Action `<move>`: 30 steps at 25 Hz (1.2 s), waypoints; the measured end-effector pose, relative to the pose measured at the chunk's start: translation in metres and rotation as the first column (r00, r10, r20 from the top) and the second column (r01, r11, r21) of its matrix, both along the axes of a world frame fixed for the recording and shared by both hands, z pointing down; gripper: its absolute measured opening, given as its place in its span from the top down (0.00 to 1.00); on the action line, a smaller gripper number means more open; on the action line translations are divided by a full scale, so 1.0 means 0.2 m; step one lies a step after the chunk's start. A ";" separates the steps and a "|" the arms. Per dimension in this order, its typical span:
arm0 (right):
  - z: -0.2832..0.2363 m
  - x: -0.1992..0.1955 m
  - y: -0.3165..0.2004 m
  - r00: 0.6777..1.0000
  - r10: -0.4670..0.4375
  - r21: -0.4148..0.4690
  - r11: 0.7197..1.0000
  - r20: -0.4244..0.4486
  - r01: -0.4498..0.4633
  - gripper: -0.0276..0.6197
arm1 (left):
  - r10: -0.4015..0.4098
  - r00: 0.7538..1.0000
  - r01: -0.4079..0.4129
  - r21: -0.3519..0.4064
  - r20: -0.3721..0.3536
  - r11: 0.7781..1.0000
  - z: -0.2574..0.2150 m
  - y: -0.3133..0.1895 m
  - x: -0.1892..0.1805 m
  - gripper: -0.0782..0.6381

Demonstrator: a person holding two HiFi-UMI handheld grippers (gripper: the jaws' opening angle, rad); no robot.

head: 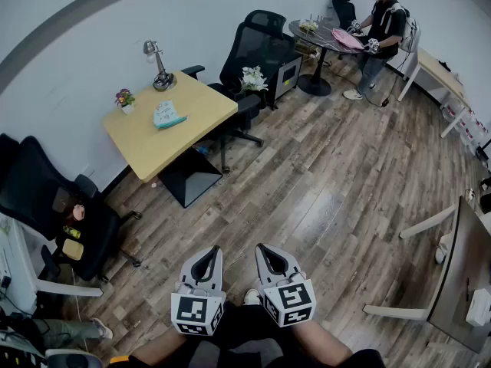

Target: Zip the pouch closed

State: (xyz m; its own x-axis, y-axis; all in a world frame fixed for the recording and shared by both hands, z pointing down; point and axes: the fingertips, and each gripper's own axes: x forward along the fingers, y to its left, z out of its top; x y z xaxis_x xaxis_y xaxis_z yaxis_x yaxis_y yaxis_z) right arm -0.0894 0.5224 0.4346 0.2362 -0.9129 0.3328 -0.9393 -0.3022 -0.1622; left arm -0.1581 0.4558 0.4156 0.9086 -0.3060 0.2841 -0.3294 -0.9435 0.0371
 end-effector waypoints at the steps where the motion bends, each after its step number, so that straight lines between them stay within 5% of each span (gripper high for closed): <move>1: 0.00 0.00 0.00 1.000 0.000 -0.001 1.000 0.001 0.000 0.94 | 0.000 1.000 0.000 -0.001 0.000 1.000 0.00 0.00 0.00 0.88; 30: -0.01 0.16 -0.32 0.997 0.076 0.030 0.997 0.019 -0.076 0.93 | 0.031 0.999 -0.031 -0.013 -0.013 0.999 0.01 -0.34 0.13 0.88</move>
State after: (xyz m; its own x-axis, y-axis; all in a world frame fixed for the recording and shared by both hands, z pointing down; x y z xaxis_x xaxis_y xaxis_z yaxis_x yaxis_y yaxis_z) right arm -0.0568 0.4592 0.4331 0.2995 -0.9023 0.3100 -0.9107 -0.3673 -0.1891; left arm -0.1312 0.3884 0.4167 0.9213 -0.2741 0.2759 -0.2995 -0.9526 0.0535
